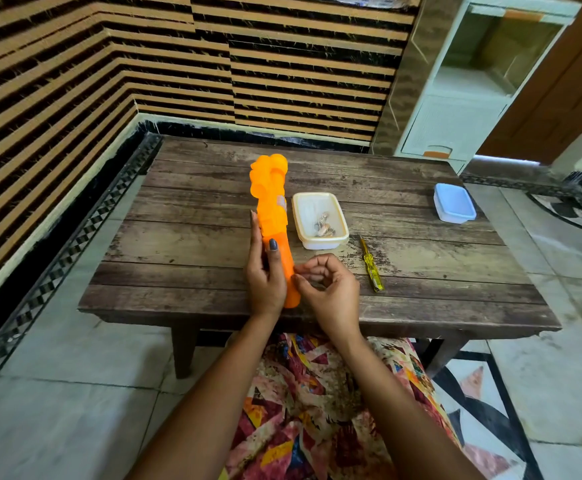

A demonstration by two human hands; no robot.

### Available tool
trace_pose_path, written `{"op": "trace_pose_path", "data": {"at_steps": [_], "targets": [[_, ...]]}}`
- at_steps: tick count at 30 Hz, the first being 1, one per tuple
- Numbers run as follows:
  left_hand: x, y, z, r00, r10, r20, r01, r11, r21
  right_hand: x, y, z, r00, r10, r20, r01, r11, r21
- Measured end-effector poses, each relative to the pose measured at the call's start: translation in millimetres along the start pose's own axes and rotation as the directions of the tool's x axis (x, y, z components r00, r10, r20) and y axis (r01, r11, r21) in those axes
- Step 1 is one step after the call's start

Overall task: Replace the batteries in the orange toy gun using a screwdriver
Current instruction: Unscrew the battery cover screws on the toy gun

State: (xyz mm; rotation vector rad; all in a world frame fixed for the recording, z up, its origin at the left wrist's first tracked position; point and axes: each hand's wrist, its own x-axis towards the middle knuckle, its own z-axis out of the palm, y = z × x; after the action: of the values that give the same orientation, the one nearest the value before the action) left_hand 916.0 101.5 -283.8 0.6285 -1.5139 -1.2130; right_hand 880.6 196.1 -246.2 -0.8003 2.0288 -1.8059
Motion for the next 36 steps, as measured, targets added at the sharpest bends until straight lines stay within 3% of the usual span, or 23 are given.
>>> {"op": "trace_pose_path", "data": {"at_steps": [14,36], "targets": [[-1,-1,0,0.993,0.032,0.109,-0.022,0.996,-0.092,3,-2,-6,0.998,0.059,0.016,-0.059,0.997,0.045],[0,-4,1,0.994,0.033,0.104,-0.022,0.995,-0.102,8,-3,-8,0.995,0.090,0.042,-0.092,0.995,0.048]]}}
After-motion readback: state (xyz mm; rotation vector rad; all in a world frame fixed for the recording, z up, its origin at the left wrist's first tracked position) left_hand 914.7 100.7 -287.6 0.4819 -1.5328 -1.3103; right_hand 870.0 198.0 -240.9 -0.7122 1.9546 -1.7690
